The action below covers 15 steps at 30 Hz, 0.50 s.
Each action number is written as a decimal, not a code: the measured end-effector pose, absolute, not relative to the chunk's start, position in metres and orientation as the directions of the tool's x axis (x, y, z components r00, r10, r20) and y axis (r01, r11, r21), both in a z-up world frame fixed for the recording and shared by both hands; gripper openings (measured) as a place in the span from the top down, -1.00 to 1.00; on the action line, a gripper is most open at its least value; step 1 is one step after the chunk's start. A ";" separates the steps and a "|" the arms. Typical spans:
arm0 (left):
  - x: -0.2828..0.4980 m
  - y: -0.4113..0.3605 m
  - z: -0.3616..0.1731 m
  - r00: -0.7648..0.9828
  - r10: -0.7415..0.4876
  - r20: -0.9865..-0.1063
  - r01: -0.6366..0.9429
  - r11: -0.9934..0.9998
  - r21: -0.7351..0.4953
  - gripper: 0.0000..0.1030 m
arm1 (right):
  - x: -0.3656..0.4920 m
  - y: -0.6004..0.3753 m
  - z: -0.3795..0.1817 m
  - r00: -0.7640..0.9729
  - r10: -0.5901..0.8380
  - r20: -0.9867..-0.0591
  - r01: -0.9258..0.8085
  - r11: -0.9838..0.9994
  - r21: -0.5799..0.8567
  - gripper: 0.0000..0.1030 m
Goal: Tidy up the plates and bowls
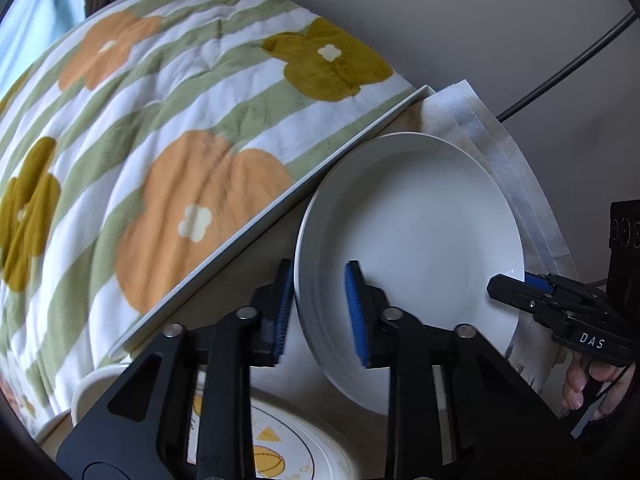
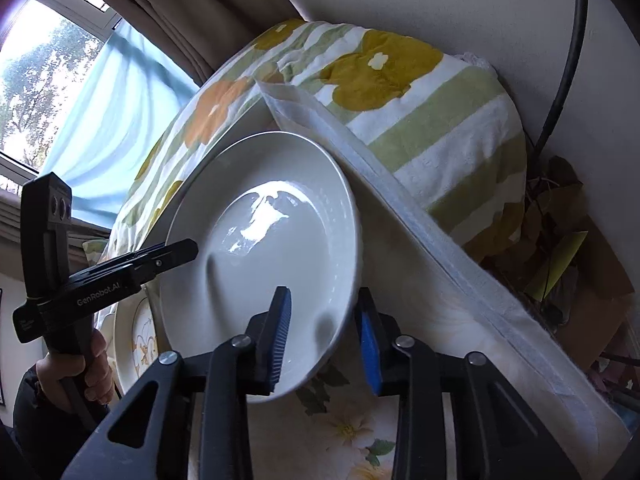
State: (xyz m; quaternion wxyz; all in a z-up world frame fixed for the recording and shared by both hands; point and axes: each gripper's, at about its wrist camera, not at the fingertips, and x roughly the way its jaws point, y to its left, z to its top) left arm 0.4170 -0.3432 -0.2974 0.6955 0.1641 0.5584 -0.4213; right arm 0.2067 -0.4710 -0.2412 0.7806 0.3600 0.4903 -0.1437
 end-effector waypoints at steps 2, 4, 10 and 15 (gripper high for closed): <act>0.418 -0.344 -0.299 0.029 -0.400 -0.916 0.775 0.588 -0.233 0.69 | 0.207 -0.472 -0.243 0.471 0.115 -0.875 0.590 0.697 0.409 0.58; 0.417 -0.344 -0.300 0.034 -0.400 -0.916 0.782 0.581 -0.224 0.69 | 0.207 -0.472 -0.244 0.467 0.100 -0.879 0.596 0.699 0.396 0.65; 0.410 -0.347 -0.298 0.072 -0.379 -0.923 0.816 0.555 -0.164 0.69 | 0.209 -0.470 -0.244 0.455 0.091 -0.886 0.579 0.726 0.371 0.65; 0.403 -0.346 -0.288 0.101 -0.375 -0.921 0.824 0.551 -0.134 0.69 | 0.209 -0.470 -0.241 0.457 0.080 -0.886 0.570 0.738 0.361 0.65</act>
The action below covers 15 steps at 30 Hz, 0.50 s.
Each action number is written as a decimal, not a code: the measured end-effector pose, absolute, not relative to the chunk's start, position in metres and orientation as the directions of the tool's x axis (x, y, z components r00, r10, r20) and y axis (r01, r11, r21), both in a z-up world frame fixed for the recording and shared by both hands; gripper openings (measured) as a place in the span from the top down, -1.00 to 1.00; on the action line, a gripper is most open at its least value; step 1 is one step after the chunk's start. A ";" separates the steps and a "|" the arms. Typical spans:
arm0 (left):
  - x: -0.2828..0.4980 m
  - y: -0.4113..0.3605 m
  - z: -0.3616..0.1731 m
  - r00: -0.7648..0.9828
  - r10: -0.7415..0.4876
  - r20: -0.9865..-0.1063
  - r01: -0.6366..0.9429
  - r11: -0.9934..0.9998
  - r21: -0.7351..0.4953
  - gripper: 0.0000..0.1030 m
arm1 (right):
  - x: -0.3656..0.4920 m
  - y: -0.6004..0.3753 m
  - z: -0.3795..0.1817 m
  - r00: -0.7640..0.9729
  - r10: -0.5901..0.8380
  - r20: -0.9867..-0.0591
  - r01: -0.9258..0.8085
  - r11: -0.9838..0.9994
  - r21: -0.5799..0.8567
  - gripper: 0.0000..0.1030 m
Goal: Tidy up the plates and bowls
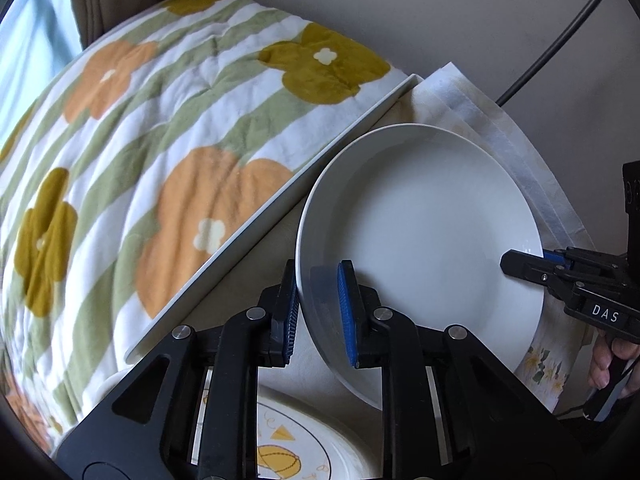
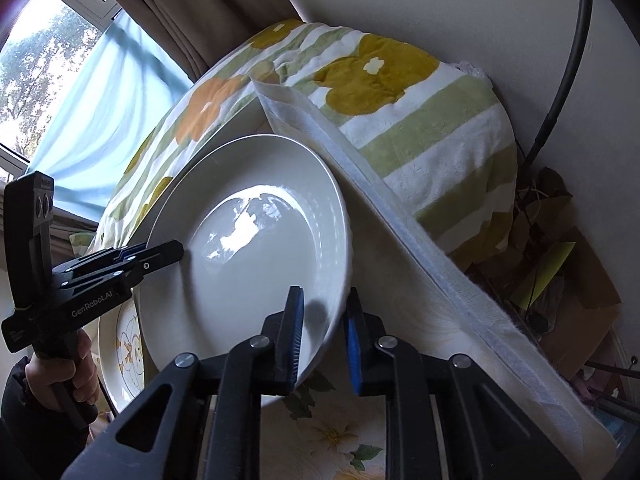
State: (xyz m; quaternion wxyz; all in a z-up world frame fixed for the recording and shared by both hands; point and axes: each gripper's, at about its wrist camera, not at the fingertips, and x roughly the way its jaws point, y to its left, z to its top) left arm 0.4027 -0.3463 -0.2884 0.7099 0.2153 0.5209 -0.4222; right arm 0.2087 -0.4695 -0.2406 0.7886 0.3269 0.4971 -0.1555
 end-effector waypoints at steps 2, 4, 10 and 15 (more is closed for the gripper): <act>0.399 -0.345 -0.281 0.119 -0.381 -0.917 0.821 0.558 -0.125 0.69 | 0.208 -0.469 -0.236 0.465 0.078 -0.882 0.555 0.750 0.359 0.65; 0.395 -0.342 -0.271 0.139 -0.388 -0.911 0.815 0.568 -0.118 0.69 | 0.206 -0.469 -0.227 0.476 0.080 -0.876 0.531 0.768 0.358 0.65; 0.374 -0.323 -0.227 0.220 -0.401 -0.890 0.763 0.639 -0.099 0.69 | 0.204 -0.468 -0.189 0.506 0.134 -0.852 0.418 0.826 0.378 0.65; 0.345 -0.287 -0.186 0.319 -0.381 -0.868 0.658 0.748 -0.086 0.69 | 0.204 -0.457 -0.152 0.519 0.216 -0.827 0.269 0.877 0.398 0.65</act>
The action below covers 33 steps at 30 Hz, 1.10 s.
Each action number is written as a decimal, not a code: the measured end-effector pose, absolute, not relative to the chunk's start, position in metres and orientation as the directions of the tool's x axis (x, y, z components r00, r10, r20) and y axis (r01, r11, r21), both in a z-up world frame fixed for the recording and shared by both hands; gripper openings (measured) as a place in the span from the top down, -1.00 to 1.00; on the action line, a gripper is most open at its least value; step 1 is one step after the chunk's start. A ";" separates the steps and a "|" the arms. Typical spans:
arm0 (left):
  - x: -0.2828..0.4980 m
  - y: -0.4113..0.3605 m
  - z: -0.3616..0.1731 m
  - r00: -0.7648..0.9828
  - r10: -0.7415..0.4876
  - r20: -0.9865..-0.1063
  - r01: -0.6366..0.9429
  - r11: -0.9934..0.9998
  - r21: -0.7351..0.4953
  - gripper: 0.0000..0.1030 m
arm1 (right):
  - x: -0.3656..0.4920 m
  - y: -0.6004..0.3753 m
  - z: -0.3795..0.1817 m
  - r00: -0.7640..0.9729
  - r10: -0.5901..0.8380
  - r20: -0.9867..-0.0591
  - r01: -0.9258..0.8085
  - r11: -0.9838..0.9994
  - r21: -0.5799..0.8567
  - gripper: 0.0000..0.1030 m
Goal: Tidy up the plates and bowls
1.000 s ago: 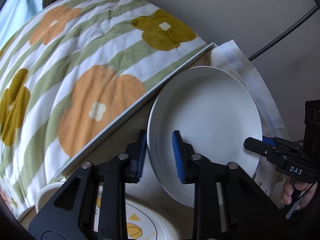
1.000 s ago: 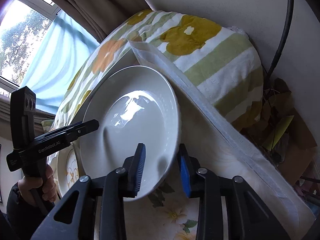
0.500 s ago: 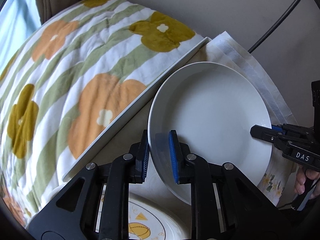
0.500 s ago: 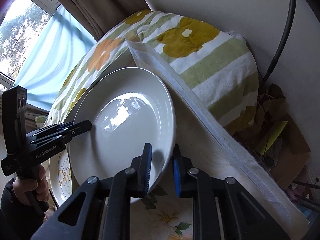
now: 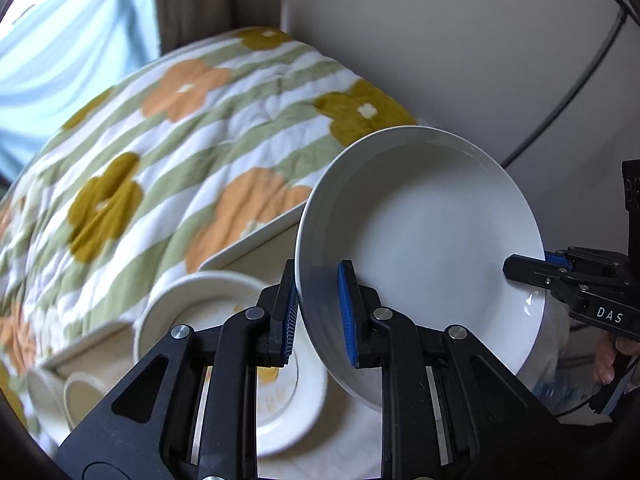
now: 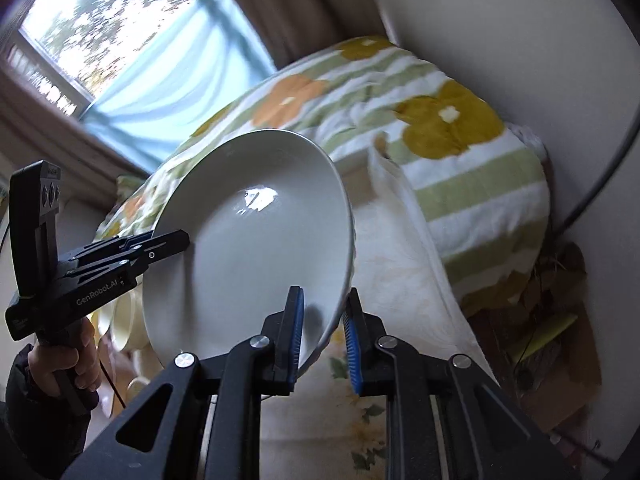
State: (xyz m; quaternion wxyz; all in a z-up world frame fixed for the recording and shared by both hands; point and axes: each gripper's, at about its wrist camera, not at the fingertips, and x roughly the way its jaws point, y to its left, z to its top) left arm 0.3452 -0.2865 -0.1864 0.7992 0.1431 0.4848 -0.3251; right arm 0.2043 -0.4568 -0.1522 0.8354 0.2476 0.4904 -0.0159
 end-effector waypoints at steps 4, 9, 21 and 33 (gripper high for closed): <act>0.313 -0.244 -0.163 0.399 -0.340 -0.852 0.550 0.832 -0.075 0.69 | 0.203 -0.434 -0.130 0.518 0.291 -0.804 0.120 0.906 0.405 0.65; 0.266 -0.180 -0.149 0.481 -0.253 -0.839 0.375 0.925 -0.064 0.69 | 0.200 -0.393 -0.122 0.473 0.414 -0.778 -0.076 0.899 0.431 0.65; 0.159 -0.047 -0.177 0.470 -0.094 -0.878 0.054 0.996 -0.078 0.69 | 0.177 -0.284 -0.151 0.256 0.562 -0.787 -0.339 0.814 0.471 0.65; 0.140 0.022 -0.254 0.374 -0.157 -0.914 -0.022 0.984 -0.178 0.69 | 0.170 -0.212 -0.202 0.143 0.443 -0.885 -0.334 0.863 0.378 0.65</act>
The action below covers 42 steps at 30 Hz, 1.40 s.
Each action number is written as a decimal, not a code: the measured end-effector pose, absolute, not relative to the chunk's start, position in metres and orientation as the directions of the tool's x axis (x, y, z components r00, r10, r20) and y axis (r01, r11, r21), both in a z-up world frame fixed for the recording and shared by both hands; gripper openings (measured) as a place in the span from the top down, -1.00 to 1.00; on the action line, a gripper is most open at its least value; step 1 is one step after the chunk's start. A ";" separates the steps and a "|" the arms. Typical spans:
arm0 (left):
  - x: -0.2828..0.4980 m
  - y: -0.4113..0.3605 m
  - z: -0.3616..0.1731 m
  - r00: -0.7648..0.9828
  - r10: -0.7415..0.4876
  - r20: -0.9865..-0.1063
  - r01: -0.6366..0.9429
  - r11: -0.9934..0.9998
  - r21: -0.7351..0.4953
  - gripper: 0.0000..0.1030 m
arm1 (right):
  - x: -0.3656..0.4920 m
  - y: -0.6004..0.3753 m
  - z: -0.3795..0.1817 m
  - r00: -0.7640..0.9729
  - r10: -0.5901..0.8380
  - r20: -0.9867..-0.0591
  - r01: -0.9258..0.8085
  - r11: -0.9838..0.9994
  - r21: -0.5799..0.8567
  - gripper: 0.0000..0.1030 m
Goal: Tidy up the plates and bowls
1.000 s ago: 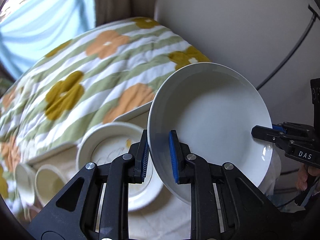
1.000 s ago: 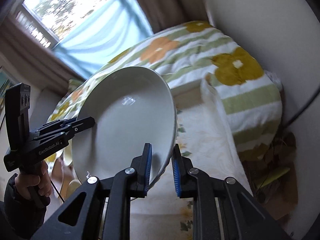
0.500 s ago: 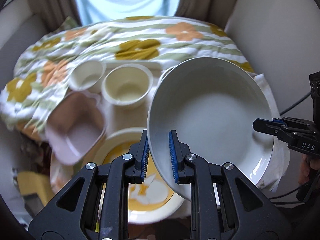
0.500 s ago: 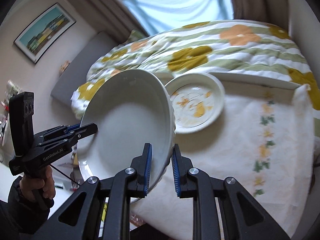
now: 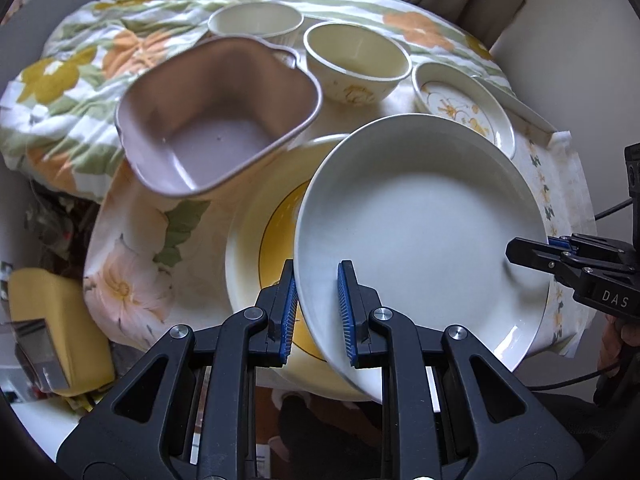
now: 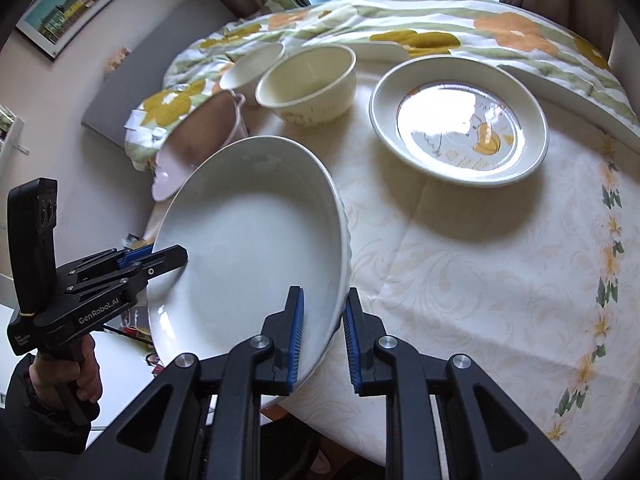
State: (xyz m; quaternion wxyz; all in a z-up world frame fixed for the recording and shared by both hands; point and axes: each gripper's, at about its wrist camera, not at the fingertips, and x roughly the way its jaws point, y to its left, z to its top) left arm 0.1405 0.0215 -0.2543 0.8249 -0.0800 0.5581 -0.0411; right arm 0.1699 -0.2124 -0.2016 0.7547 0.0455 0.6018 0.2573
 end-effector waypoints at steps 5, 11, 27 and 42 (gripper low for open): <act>0.151 0.026 -0.272 0.351 -0.181 -0.919 0.005 0.981 -0.192 0.69 | 0.166 -0.202 -0.209 0.156 0.386 -0.909 -0.321 0.890 0.323 0.65; 0.158 0.023 -0.285 0.330 -0.173 -0.928 0.038 0.985 -0.170 0.69 | 0.165 -0.191 -0.213 0.174 0.330 -0.928 -0.316 0.911 0.265 0.65; 0.154 -0.019 -0.285 0.394 0.066 -0.917 0.133 0.983 0.128 0.69 | 0.159 -0.172 -0.217 0.244 0.222 -0.944 -0.347 0.929 0.129 0.65; 0.141 -0.018 -0.276 0.440 0.186 -0.879 0.132 0.954 0.268 0.69 | 0.147 -0.151 -0.221 0.320 0.107 -0.941 -0.434 0.900 -0.046 0.65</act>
